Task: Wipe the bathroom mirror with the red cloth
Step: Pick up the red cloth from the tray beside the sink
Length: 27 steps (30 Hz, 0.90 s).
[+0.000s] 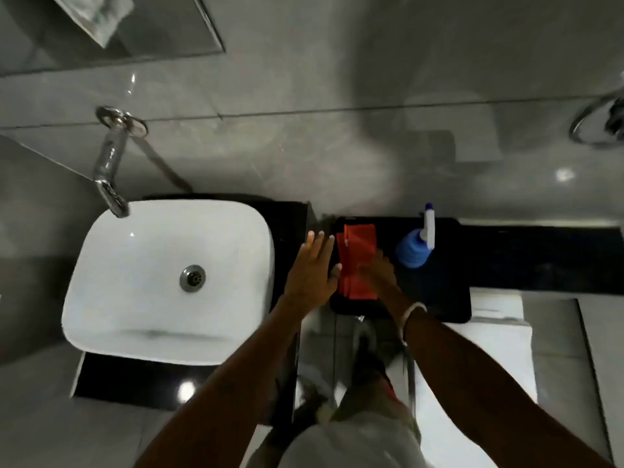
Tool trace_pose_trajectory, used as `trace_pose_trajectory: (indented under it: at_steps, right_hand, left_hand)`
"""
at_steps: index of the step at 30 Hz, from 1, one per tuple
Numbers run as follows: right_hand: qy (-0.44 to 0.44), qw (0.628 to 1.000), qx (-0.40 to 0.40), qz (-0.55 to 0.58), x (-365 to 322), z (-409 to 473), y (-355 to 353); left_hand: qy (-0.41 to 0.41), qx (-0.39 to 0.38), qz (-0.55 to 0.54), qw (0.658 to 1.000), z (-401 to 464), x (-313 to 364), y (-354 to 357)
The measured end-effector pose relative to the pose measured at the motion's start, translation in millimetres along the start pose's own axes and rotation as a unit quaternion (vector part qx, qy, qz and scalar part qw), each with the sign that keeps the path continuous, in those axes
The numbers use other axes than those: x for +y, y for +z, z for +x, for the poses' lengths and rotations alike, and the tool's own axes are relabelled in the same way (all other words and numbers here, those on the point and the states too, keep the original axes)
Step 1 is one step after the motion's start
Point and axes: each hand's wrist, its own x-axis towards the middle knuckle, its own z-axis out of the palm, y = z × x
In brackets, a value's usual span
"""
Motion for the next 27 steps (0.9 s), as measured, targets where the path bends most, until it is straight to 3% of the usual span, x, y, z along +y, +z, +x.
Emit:
trace_pose_trajectory:
  at_steps: [4,7,12,15,17,19,21,24,26,27]
  right_hand:
    - [0.063,0.995,0.056,0.061,-13,10,2]
    - [0.08,0.99,0.009,0.112,-17,13,4]
    - [0.0,0.967,-0.018,0.252,-52,-17,-3]
    - [-0.118,0.958,0.013,0.26,-86,-54,-9]
    - [-0.211,0.951,0.057,0.217,-119,-88,-16]
    - [-0.303,0.94,0.095,0.128,-152,-126,-19]
    - [-0.408,0.909,0.087,0.007,-185,-169,-14]
    - [-0.508,0.853,0.042,-0.114,-226,-226,5]
    - [-0.538,0.826,0.091,-0.14,-251,-250,4]
    - [-0.553,0.811,0.125,-0.146,-264,-257,-2]
  left_hand:
    - [-0.022,0.007,-0.047,0.999,3,-2,5]
    - [-0.001,0.015,-0.078,0.997,-2,-4,5]
    - [-0.003,0.079,-0.227,0.971,-4,-6,-32]
    - [-0.024,0.151,-0.335,0.93,-13,-13,-75]
    - [-0.037,0.183,-0.432,0.883,-25,-22,-113]
    - [-0.046,0.203,-0.573,0.793,-35,-31,-144]
    - [-0.027,0.2,-0.73,0.653,-44,-32,-171]
    - [0.001,0.197,-0.867,0.457,-51,-35,-194]
    - [0.018,0.214,-0.887,0.408,-67,-37,-212]
    - [-0.012,0.283,-0.84,0.462,-76,-34,-230]
